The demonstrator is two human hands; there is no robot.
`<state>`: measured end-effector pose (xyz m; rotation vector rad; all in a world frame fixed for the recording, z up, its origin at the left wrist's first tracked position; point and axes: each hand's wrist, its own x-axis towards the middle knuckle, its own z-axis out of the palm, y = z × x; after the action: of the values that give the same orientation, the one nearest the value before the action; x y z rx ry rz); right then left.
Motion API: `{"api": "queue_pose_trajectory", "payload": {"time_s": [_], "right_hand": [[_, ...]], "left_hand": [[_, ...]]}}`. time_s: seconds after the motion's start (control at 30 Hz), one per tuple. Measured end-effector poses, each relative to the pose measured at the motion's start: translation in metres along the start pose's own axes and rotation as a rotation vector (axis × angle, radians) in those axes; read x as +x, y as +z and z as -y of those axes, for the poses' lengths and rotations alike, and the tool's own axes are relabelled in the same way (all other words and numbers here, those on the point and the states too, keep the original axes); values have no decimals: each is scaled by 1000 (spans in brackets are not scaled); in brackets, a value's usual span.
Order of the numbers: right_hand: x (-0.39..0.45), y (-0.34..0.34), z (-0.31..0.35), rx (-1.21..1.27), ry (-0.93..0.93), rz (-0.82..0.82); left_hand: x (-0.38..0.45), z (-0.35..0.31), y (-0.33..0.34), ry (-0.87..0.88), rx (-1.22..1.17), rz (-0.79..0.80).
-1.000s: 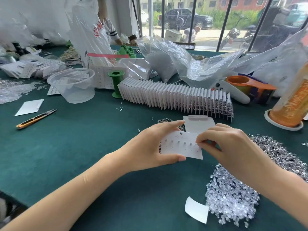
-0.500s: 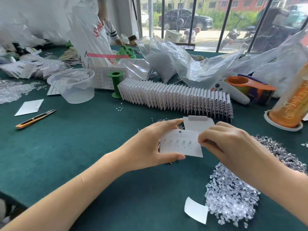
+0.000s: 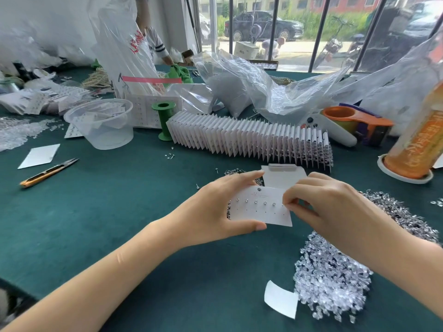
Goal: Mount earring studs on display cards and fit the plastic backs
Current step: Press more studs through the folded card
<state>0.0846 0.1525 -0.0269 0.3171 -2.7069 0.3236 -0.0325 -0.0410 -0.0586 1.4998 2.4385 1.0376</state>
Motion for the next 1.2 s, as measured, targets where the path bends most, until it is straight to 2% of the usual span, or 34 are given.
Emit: {"api": "queue_pose_trajectory", "payload": {"time_s": [0.13, 0.2, 0.33, 0.43, 0.53, 0.7, 0.93, 1.13, 1.2], "right_hand": [[1, 0, -1, -11, -15, -23], [1, 2, -3, 58, 30, -53], [-2, -5, -6, 314, 394, -141], [2, -4, -7, 587, 670, 4], [6, 1, -1, 986, 811, 148], [5, 7, 1, 1154, 802, 199], [2, 8, 0, 1172, 819, 170], [-3, 2, -2, 1188, 796, 98], [-7, -4, -5, 1187, 784, 30]], "left_hand": [[0, -1, 0, -5, -8, 3], [0, 0, 0, -15, -17, 3], [0, -1, -3, -43, -62, -18], [1, -3, -4, -46, -109, -43], [1, -6, -4, -30, -135, -50], [0, -7, -3, -17, -144, -37], [-1, -12, -2, 10, -98, -32], [4, -23, -1, 71, -43, -57], [10, -30, -1, 105, -53, -75]]}}
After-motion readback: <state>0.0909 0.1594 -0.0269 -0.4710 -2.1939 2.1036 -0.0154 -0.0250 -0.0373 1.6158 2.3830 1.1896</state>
